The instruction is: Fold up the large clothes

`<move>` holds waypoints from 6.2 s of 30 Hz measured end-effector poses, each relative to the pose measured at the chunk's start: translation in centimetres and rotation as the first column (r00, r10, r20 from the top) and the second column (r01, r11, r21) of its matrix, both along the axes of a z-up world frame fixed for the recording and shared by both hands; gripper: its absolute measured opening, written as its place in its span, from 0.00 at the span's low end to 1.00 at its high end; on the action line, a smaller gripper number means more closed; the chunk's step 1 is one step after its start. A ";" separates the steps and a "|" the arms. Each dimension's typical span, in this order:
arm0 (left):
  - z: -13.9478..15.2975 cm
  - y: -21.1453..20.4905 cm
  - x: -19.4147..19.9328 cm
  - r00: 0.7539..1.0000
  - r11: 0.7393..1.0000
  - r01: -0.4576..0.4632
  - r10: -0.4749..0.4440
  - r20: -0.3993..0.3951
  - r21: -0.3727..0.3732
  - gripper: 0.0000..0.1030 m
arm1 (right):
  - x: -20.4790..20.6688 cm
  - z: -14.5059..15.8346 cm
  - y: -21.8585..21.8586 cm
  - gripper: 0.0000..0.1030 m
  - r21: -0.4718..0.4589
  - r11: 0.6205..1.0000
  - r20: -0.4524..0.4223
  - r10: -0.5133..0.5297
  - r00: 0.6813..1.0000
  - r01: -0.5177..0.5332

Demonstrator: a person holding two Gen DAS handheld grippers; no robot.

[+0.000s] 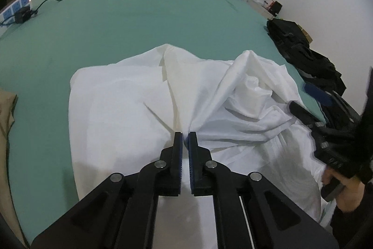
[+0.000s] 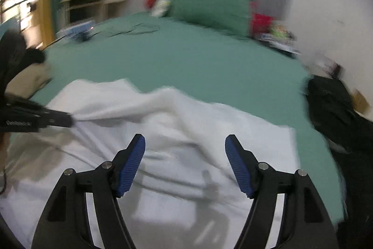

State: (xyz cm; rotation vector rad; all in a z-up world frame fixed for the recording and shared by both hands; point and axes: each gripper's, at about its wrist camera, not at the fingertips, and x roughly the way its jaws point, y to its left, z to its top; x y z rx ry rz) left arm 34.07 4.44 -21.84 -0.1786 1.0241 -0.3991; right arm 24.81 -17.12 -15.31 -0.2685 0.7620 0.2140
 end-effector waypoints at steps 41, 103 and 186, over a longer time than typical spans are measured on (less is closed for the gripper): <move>0.3 -1.7 3.0 0.997 0.998 -0.057 0.058 0.052 -0.029 0.27 | 3.4 -0.8 -4.0 0.63 0.030 1.000 -0.095 -0.002 0.996 0.005; 2.5 10.2 -23.0 0.843 0.838 -0.537 0.532 0.076 0.097 0.39 | -19.6 0.6 -23.3 0.73 0.217 0.876 -0.232 -0.382 0.895 0.430; 17.4 10.2 -33.7 0.849 0.875 -0.482 0.478 0.224 -0.041 0.04 | -29.6 10.8 -28.3 0.07 0.561 0.803 0.024 -0.258 0.966 0.200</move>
